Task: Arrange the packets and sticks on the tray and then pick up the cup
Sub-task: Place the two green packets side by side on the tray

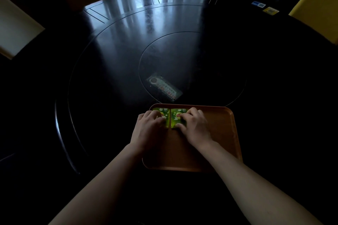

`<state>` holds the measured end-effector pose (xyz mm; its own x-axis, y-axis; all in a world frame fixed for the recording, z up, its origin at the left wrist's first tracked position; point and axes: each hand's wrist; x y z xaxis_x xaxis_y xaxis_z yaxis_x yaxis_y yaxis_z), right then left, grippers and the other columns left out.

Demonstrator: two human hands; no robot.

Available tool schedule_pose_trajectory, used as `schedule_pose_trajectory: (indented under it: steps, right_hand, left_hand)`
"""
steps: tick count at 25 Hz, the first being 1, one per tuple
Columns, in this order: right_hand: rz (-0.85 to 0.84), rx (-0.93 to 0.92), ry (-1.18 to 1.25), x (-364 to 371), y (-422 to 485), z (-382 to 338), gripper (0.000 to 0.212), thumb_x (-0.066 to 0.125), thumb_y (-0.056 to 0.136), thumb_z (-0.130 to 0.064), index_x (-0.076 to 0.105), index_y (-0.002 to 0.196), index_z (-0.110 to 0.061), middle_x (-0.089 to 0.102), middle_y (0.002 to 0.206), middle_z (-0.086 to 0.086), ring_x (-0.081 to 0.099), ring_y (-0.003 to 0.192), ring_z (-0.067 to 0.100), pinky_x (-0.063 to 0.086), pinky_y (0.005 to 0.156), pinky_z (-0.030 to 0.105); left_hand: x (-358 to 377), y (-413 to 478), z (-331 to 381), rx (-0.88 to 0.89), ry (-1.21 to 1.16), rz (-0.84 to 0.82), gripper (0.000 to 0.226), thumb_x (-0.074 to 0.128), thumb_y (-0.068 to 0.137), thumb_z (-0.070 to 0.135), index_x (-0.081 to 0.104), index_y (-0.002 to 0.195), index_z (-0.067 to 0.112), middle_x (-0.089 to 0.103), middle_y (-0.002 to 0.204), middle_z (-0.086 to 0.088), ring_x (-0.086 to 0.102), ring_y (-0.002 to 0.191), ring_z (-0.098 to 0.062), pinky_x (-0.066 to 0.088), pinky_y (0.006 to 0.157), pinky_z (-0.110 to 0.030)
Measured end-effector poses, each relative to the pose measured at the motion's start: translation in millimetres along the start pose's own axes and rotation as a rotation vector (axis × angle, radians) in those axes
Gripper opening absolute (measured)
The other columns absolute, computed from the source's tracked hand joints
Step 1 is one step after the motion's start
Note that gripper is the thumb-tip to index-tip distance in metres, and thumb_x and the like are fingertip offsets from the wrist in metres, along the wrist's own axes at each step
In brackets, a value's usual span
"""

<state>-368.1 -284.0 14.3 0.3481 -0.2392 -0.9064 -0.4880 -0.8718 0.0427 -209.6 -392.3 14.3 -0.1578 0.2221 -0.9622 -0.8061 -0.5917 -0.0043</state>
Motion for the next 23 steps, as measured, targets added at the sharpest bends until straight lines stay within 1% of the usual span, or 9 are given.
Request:
schedule_pose_trajectory:
  steps: [4, 7, 10, 15, 17, 18, 19, 21, 23]
  right_hand:
    - [-0.009, 0.007, 0.008, -1, 1, 0, 0.04, 0.075, 0.078, -0.033, 0.068, 0.113, -0.015, 0.055, 0.101, 0.004, 0.048, 0.092, 0.022, 0.046, 0.077, 0.035]
    - [-0.005, 0.005, 0.023, -1, 0, 2, 0.041, 0.075, 0.079, -0.033, 0.067, 0.114, -0.015, 0.055, 0.101, 0.004, 0.048, 0.094, 0.023, 0.047, 0.078, 0.036]
    - [-0.02, 0.001, 0.016, 1, 1, 2, 0.04, 0.074, 0.079, -0.033, 0.067, 0.114, -0.016, 0.054, 0.103, 0.004, 0.047, 0.095, 0.022, 0.045, 0.08, 0.035]
    - [-0.002, -0.007, 0.023, 0, 2, 0, 0.039, 0.075, 0.079, -0.033, 0.067, 0.113, -0.016, 0.054, 0.101, 0.003, 0.047, 0.094, 0.022, 0.046, 0.077, 0.035]
    - [0.036, -0.009, 0.052, -2, -1, 2, 0.037, 0.076, 0.078, -0.03, 0.068, 0.111, -0.015, 0.055, 0.097, 0.004, 0.049, 0.091, 0.024, 0.047, 0.074, 0.036]
    - [0.05, -0.011, 0.066, -3, -6, 2, 0.035, 0.077, 0.077, -0.027, 0.069, 0.108, -0.015, 0.056, 0.096, 0.005, 0.05, 0.09, 0.026, 0.047, 0.074, 0.037]
    - [0.061, -0.013, 0.076, -5, -10, 2, 0.033, 0.077, 0.076, -0.026, 0.07, 0.106, -0.015, 0.057, 0.095, 0.007, 0.052, 0.089, 0.027, 0.047, 0.075, 0.037]
    - [0.07, -0.011, 0.099, -9, -23, 3, 0.03, 0.077, 0.076, -0.023, 0.071, 0.104, -0.013, 0.06, 0.095, 0.01, 0.055, 0.089, 0.031, 0.046, 0.078, 0.036]
    - [0.055, -0.004, 0.133, -14, -45, 1, 0.027, 0.075, 0.078, -0.025, 0.071, 0.101, -0.011, 0.063, 0.095, 0.013, 0.058, 0.089, 0.033, 0.046, 0.08, 0.037]
  left_hand:
    - [0, -1, 1, -0.004, -0.064, 0.032, 0.039, 0.064, 0.078, 0.041, 0.072, 0.11, 0.021, 0.064, 0.112, -0.007, 0.057, 0.106, -0.032, 0.047, 0.086, -0.047]
    - [1, -2, 0, -0.015, -0.097, 0.067, 0.046, 0.053, 0.076, 0.049, 0.073, 0.107, 0.021, 0.065, 0.114, -0.008, 0.057, 0.108, -0.033, 0.049, 0.085, -0.048]
    - [2, -3, -2, -0.004, -0.08, 0.062, 0.049, 0.049, 0.076, 0.049, 0.073, 0.109, 0.022, 0.065, 0.117, -0.008, 0.056, 0.11, -0.032, 0.049, 0.086, -0.046]
    - [3, -5, -3, -0.009, -0.108, 0.065, 0.047, 0.055, 0.076, 0.047, 0.071, 0.113, 0.023, 0.064, 0.12, -0.007, 0.056, 0.111, -0.031, 0.05, 0.086, -0.046]
    - [3, -9, -6, -0.001, -0.102, 0.079, 0.042, 0.068, 0.075, 0.038, 0.069, 0.115, 0.025, 0.063, 0.12, -0.007, 0.056, 0.11, -0.032, 0.05, 0.085, -0.044]
    - [3, -14, -6, 0.007, -0.094, 0.086, 0.04, 0.07, 0.075, 0.032, 0.069, 0.115, 0.024, 0.063, 0.118, -0.009, 0.057, 0.108, -0.034, 0.051, 0.083, -0.045]
    - [2, -19, -4, 0.01, -0.089, 0.095, 0.036, 0.068, 0.076, 0.031, 0.07, 0.112, 0.023, 0.064, 0.115, -0.01, 0.058, 0.104, -0.035, 0.052, 0.08, -0.046]
    - [-4, -35, 2, 0.005, -0.103, 0.113, 0.031, 0.058, 0.08, 0.036, 0.072, 0.102, 0.02, 0.065, 0.106, -0.012, 0.059, 0.093, -0.037, 0.052, 0.073, -0.047]
    - [-8, -62, 14, 0.006, -0.134, 0.153, 0.027, 0.057, 0.084, 0.033, 0.073, 0.099, 0.018, 0.065, 0.1, -0.011, 0.059, 0.087, -0.036, 0.052, 0.071, -0.047]
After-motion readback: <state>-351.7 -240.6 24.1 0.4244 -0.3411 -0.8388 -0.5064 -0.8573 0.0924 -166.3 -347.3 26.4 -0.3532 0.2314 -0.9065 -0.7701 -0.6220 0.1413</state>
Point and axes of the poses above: each hand's wrist, its own y-axis towards the middle knuckle, its own x-axis out of the palm, z = x × y
